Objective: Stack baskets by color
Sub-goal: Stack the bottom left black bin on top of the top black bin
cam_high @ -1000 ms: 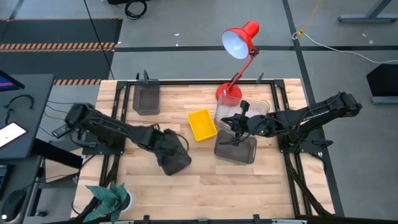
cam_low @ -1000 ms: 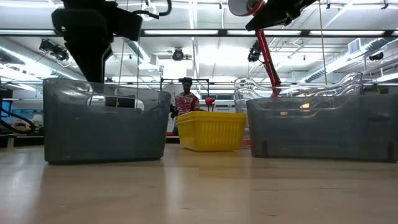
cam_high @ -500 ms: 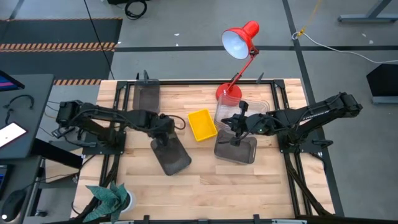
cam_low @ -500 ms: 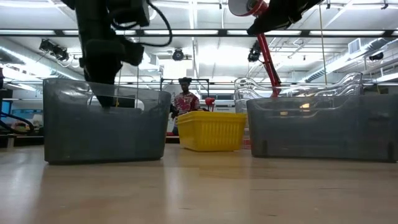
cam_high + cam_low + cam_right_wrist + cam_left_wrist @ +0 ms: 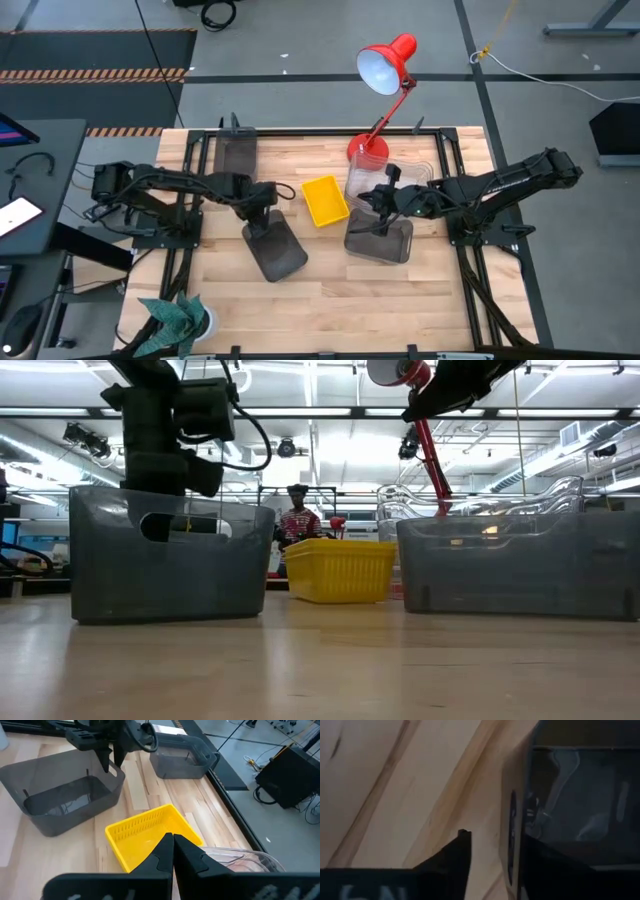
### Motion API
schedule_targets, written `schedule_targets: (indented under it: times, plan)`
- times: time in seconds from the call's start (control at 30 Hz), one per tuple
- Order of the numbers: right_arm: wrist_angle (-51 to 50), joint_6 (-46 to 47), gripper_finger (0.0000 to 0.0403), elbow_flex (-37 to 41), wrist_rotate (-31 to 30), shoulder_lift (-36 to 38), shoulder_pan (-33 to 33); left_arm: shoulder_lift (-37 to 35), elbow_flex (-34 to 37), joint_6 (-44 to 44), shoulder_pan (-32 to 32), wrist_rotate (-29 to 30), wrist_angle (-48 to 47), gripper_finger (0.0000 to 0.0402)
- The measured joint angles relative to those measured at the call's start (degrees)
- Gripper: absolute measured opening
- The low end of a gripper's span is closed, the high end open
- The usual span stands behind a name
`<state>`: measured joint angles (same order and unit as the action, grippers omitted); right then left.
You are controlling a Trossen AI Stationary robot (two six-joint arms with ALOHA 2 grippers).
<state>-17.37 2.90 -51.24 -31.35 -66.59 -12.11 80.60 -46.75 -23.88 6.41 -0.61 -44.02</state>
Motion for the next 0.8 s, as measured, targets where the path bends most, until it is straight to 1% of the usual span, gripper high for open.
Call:
schedule_targets:
  times: [0.13, 0.27, 0.3, 0.4, 0.47, 0.67, 0.8]
  plan:
    - [-1.49, 1.66, 0.0010, 0.00, -0.03, 0.00, -1.01, 0.00, 0.19, 2.09, 0.73, -0.68, 0.27, 0.0096]
    - [-3.58, 3.99, 0.0010, 0.00, 0.01, 0.00, -2.38, 0.00, 0.19, 4.71, 0.90, -0.69, 0.14, 0.0020]
    - [-3.75, 4.52, 0.0010, 0.00, -0.01, 0.00, -2.74, 0.00, 0.03, 5.13, 0.92, -0.65, -0.21, 0.0011]
    - [-3.80, 5.06, 0.0010, 0.00, 0.00, 0.00, -3.98, 0.02, -2.15, 7.32, 1.20, -0.48, -3.78, 0.0007]
    - [-3.83, 5.07, 0.0010, 0.00, 0.02, 0.00, -4.72, 0.02, -5.16, 8.69, 1.49, 0.99, -7.07, 0.0004]
    - [-3.78, 5.03, 0.0010, 0.08, 0.00, 0.00, -5.56, 0.02, -17.08, 18.45, 3.21, 11.43, -18.65, 0.0003]
    - [-1.35, 4.16, 0.0010, 2.58, -0.06, 0.07, -5.40, 0.02, -25.44, 24.49, 6.22, 14.36, -24.27, 0.0002]
